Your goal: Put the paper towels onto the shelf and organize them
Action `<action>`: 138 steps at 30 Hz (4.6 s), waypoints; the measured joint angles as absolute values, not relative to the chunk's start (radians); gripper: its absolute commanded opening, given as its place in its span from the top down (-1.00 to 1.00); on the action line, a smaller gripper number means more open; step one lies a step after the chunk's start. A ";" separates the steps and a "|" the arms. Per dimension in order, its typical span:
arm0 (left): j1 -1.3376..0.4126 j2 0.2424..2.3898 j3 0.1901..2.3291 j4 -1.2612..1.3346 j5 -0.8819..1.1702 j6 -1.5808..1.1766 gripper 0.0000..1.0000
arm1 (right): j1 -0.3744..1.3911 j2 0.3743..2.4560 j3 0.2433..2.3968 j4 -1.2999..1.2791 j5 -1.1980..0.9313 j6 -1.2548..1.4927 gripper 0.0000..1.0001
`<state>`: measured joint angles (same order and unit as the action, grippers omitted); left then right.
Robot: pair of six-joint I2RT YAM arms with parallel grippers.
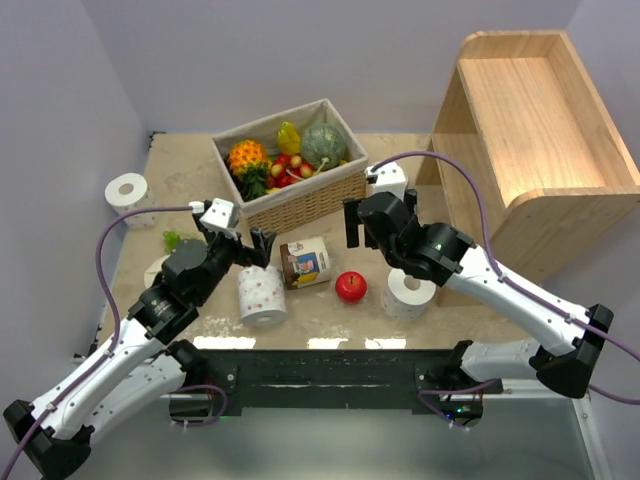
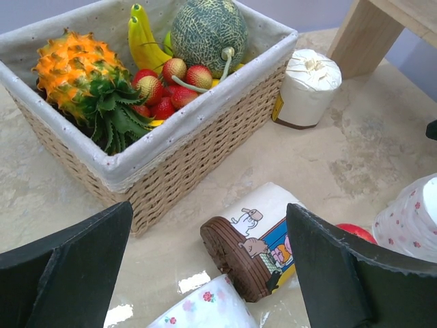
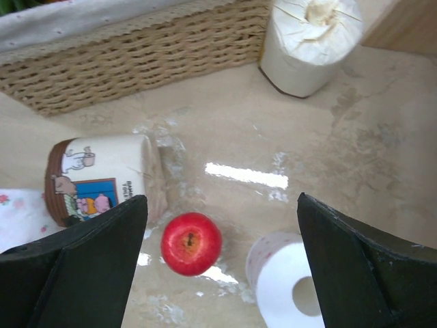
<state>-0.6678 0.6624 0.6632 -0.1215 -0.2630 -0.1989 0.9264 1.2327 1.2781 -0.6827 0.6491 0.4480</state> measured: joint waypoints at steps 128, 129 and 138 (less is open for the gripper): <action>-0.668 0.527 0.662 -0.144 -0.283 -0.190 -0.98 | 0.503 1.546 2.244 -0.519 0.873 -0.596 -0.41; -0.668 0.527 0.662 -0.143 -0.283 -0.190 -0.98 | 0.503 1.552 2.244 -0.515 0.873 -0.597 -0.44; -0.668 0.527 0.662 -0.144 -0.283 -0.190 -0.99 | 0.498 1.563 2.265 -0.498 0.900 -0.594 -0.82</action>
<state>-0.6678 0.5270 0.6624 -0.1436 -0.2829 -0.1902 0.4984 1.5631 2.2654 -0.4984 0.8997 -0.5938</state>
